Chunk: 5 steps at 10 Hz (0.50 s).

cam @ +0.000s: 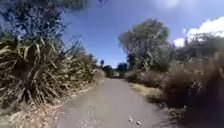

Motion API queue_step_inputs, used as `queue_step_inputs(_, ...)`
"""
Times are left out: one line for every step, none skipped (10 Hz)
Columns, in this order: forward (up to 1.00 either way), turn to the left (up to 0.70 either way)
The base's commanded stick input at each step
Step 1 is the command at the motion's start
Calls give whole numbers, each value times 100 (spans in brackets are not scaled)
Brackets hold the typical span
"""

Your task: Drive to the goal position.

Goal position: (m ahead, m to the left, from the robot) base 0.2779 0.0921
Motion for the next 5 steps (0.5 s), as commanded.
queue_step_inputs(100,0)
queue_step_inputs(100,0)
queue_step_inputs(100,0)
queue_step_inputs(100,0)
queue_step_inputs(100,0)
